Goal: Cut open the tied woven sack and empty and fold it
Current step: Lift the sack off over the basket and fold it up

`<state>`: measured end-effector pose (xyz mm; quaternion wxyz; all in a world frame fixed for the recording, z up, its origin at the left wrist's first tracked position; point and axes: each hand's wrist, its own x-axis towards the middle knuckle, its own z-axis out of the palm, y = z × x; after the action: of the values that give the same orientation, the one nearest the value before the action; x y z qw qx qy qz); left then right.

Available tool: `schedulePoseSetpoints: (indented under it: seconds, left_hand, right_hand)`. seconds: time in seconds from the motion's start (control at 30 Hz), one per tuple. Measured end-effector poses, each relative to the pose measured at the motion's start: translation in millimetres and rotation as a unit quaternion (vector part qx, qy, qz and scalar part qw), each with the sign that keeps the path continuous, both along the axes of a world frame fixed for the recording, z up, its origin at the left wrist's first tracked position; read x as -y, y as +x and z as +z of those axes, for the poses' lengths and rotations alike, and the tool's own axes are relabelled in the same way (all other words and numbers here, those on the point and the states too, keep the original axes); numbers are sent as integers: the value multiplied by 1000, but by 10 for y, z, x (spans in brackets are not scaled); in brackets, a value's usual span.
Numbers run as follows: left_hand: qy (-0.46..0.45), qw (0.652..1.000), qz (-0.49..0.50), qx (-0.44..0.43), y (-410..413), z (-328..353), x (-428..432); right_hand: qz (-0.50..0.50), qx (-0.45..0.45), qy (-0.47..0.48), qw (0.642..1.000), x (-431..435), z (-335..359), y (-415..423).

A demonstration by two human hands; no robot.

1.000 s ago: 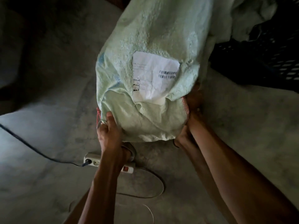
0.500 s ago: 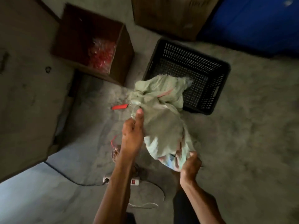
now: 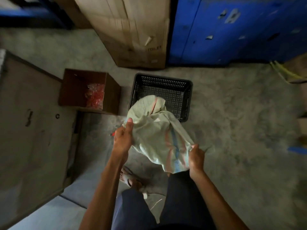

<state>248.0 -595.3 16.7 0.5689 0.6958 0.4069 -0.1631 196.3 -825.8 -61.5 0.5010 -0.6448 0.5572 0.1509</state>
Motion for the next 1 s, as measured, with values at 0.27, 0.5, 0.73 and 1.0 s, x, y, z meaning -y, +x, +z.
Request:
schedulePoseSetpoints:
  seconds: [0.27, 0.5, 0.73, 1.0]
  left_hand:
    - [1, 999, -16, -32, -230, 98, 313]
    - [54, 988, -89, -114, -819, -192, 257]
    - [85, 971, -144, -174, -1012, -342, 141]
    - [49, 990, -113, -72, -463, 70, 196]
  right_hand:
    - [-17, -54, 47, 997, 318, -159, -412]
    - [-5, -74, 79, 994, 612, -634, -765]
    - [34, -204, 98, 974, 1171, -1428, -912]
    - [197, -151, -23, 968, 722, -463, -133]
